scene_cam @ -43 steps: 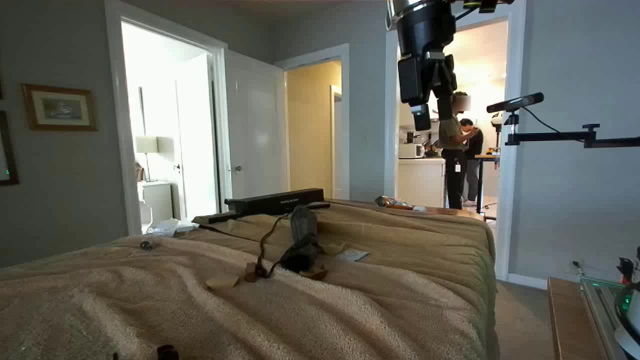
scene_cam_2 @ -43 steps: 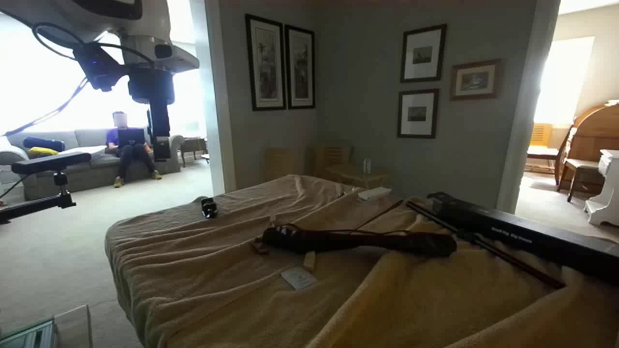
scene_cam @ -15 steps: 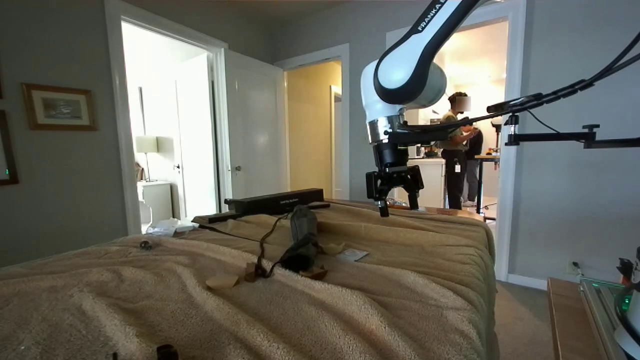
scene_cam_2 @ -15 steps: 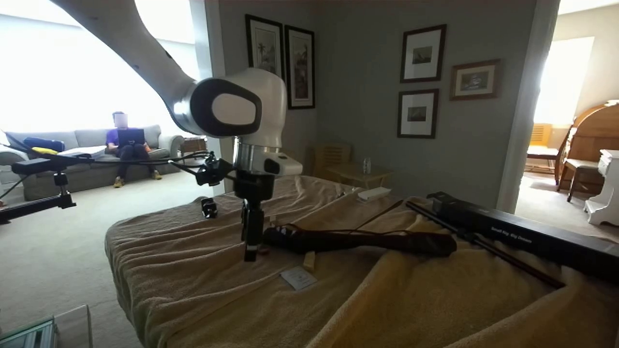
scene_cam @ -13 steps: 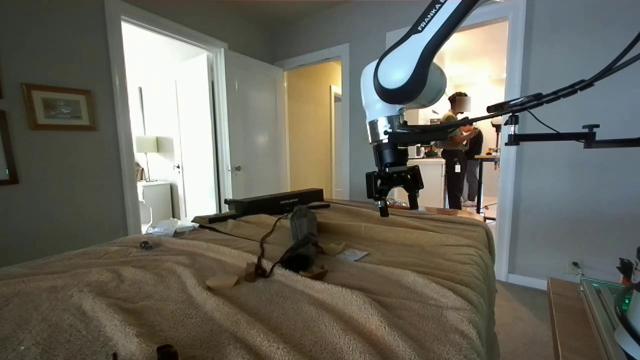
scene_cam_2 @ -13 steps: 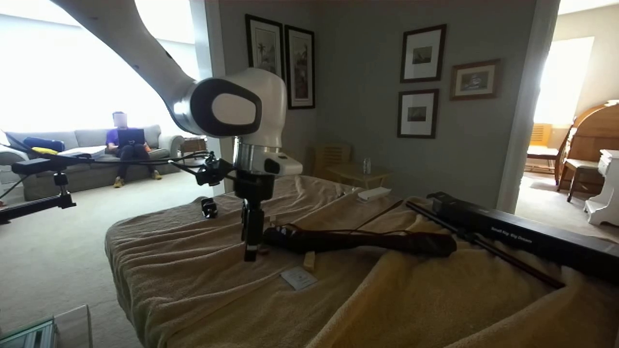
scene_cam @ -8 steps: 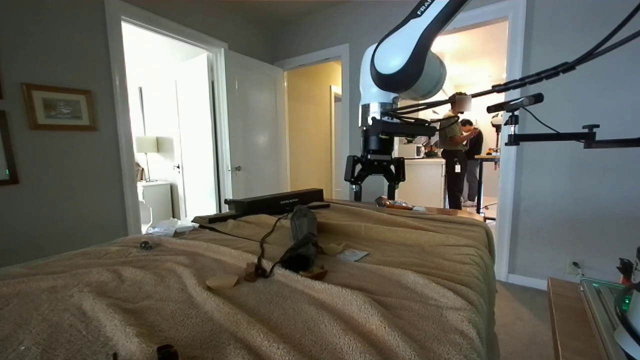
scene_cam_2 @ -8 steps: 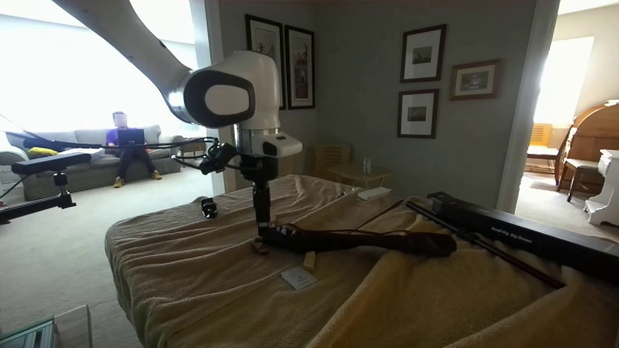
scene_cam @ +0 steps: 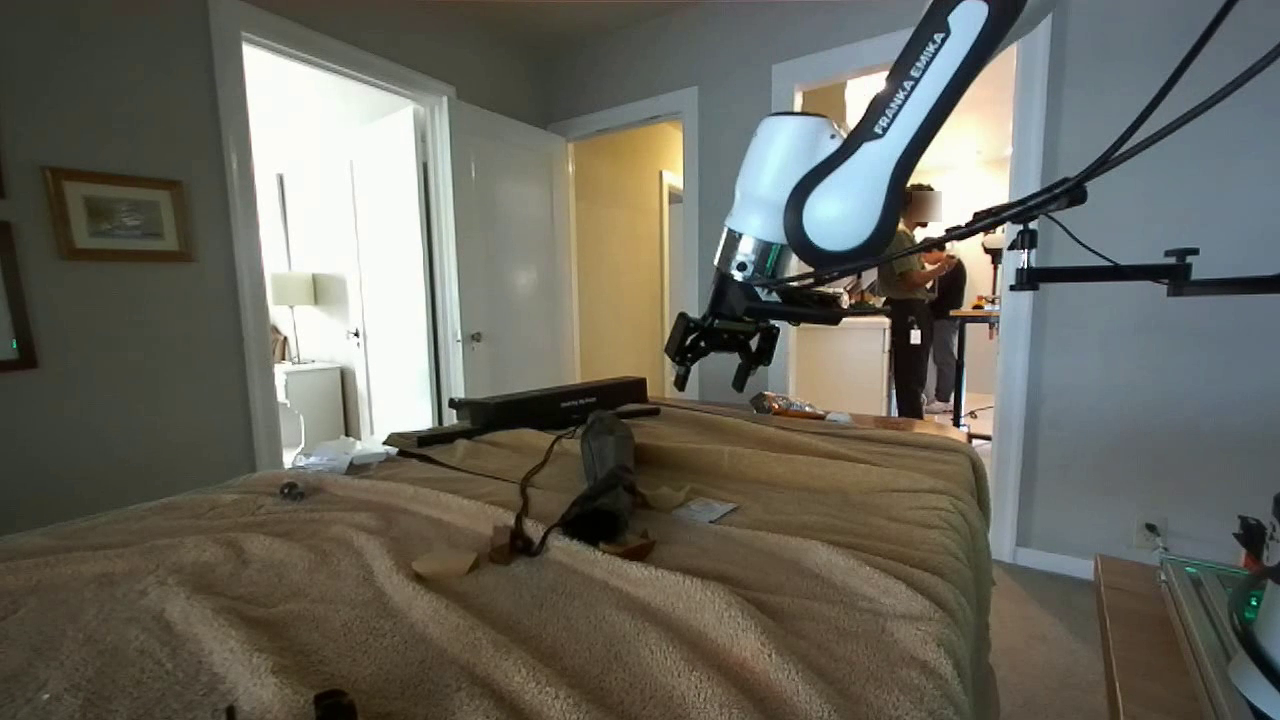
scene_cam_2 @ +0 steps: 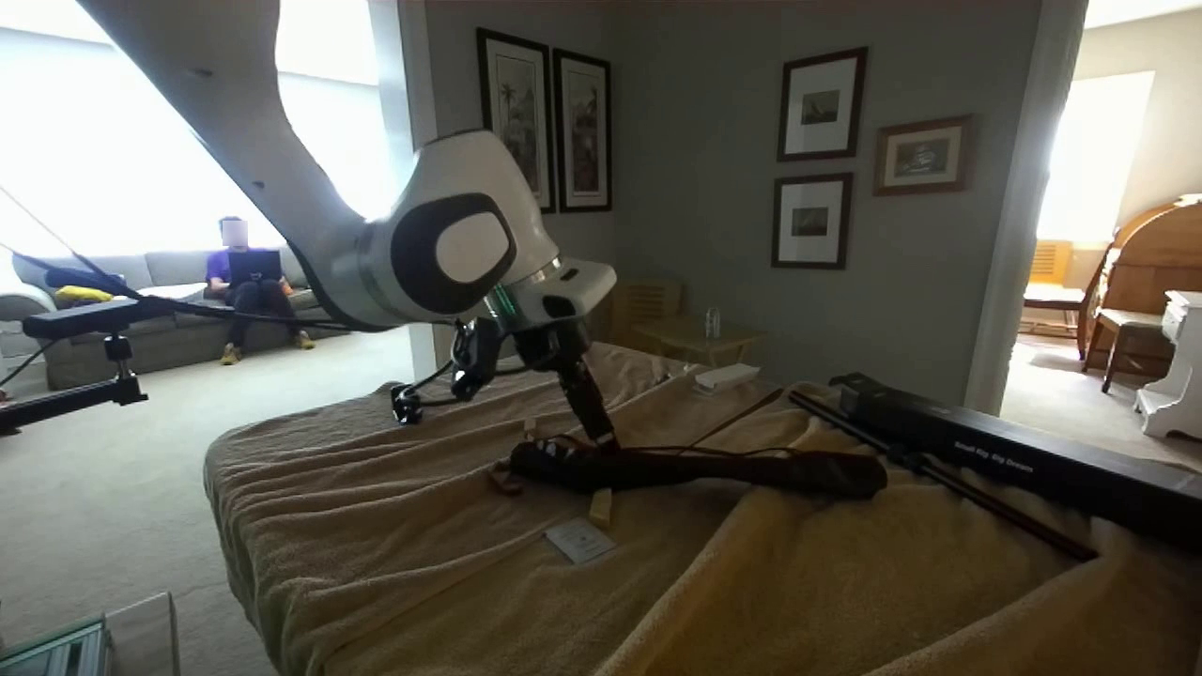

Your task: Fold the towel on the right

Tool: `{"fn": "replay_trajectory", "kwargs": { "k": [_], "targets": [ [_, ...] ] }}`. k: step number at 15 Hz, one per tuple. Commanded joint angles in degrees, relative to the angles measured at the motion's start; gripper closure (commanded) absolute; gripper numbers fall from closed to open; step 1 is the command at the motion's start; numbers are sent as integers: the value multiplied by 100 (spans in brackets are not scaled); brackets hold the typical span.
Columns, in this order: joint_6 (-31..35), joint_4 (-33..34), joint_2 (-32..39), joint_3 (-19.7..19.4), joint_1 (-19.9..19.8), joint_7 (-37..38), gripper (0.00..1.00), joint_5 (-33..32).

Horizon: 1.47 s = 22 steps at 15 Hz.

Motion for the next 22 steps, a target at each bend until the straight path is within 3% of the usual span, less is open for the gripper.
{"fn": "replay_trajectory", "kwargs": {
  "k": [1, 3, 4, 22],
  "targets": [
    [574, 271, 119, -455, -478, 993, 0, -1558],
    [448, 539, 38, -721, -629, 1660, 0, -2435],
    [466, 273, 68, -586, -535, 988, 0, -1717],
    [466, 279, 80, -598, -542, 1037, 0, -1826]
  ]
}}
